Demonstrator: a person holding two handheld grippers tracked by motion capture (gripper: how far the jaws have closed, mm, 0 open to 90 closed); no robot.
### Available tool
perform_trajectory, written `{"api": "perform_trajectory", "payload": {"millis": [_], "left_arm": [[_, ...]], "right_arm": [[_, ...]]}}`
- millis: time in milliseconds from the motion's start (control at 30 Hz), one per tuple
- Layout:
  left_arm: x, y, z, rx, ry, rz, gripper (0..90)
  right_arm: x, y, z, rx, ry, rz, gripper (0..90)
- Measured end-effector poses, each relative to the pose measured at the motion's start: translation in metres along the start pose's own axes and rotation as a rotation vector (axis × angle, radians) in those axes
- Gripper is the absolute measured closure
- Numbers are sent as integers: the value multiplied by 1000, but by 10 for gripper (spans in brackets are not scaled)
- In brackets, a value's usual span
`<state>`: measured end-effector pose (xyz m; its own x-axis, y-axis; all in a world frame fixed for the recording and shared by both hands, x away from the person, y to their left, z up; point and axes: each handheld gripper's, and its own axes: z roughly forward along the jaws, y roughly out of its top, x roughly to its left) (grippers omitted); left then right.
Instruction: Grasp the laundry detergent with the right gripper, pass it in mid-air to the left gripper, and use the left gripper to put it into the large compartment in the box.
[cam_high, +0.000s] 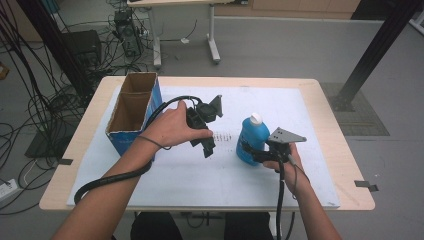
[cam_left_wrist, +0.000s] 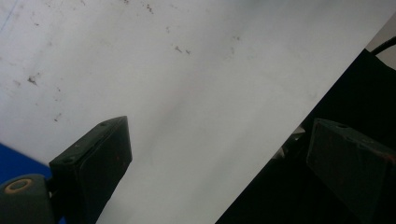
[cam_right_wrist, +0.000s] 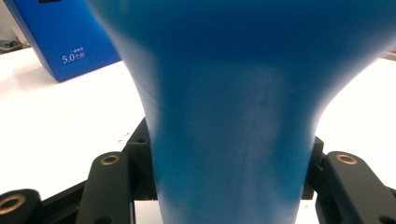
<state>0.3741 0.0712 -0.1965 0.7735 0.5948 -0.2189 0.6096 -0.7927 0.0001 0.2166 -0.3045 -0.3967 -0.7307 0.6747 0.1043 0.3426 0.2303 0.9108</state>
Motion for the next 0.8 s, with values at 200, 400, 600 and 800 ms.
{"api": "perform_trajectory", "payload": {"millis": [200, 400, 600, 800], "left_arm": [[0, 0, 0, -1, 2, 0, 69], [0, 0, 0, 0, 7, -1, 70], [-1, 0, 0, 3, 8, 0, 72], [-1, 1, -1, 2, 12, -1, 74]], "right_arm": [[0, 0, 0, -1, 0, -2, 432], [0, -1, 0, -3, -1, -1, 433], [0, -1, 0, -5, -1, -4, 433], [0, -1, 0, -5, -1, -5, 433]]}}
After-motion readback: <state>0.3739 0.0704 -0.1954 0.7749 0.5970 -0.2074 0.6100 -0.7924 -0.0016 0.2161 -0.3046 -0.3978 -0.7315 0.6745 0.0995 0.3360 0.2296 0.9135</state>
